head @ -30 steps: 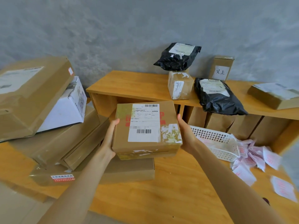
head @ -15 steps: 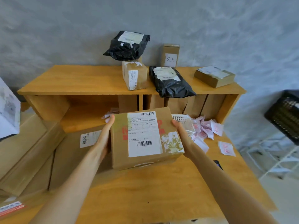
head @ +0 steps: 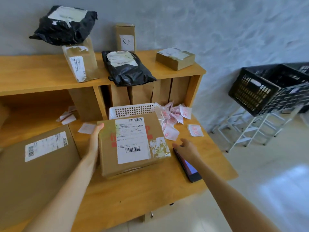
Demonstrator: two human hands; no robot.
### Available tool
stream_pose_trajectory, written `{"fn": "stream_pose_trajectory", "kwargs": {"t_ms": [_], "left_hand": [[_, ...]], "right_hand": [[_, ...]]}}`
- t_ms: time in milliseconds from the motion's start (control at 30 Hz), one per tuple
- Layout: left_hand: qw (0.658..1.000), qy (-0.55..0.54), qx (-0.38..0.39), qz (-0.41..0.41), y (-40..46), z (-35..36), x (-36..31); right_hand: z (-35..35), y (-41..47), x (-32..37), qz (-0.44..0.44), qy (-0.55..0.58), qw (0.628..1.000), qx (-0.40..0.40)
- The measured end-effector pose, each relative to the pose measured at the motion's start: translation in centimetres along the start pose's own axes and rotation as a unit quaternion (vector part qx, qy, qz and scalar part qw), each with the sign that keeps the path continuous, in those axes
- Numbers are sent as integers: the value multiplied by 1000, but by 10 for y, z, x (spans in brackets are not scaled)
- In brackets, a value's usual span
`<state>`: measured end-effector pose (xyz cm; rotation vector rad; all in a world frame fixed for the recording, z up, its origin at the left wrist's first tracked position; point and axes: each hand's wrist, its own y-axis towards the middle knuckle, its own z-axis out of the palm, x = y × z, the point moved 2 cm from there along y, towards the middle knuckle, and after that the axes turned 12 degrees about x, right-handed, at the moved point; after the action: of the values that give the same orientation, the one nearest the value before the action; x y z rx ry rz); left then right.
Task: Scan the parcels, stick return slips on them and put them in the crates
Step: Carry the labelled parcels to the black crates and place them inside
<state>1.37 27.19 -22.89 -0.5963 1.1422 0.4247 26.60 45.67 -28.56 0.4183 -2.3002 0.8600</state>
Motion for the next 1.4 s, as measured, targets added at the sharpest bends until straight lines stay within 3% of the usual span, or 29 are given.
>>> {"fn": "stream_pose_trajectory", "kwargs": {"t_ms": [67,167,367,567,900,1100,1233,1400], "left_hand": [[1000,17,-15,-4,1,5,2],[998,52,-40,-3,-1,15,3],[990,91,-106,14,-2,27,-3],[988,110,-104,34,7,24,-6],[987,112,-87,75,12,24,-9],[988,108,-78,81,13,19,-7],[988,111,-73,82,13,19,-6],[988,108,-68,85,15,18,-5]], "right_hand": [[-1,6,-24,50,-139,989,-8],[7,10,-48,103,-225,969,-17],[20,18,-54,112,-251,958,-77],[6,15,-43,87,-214,971,-58],[-40,-11,39,-65,-191,975,-89],[-41,-43,89,-181,-298,936,45],[-31,-58,96,-192,-369,900,131],[-30,-64,89,-190,-406,879,163]]}}
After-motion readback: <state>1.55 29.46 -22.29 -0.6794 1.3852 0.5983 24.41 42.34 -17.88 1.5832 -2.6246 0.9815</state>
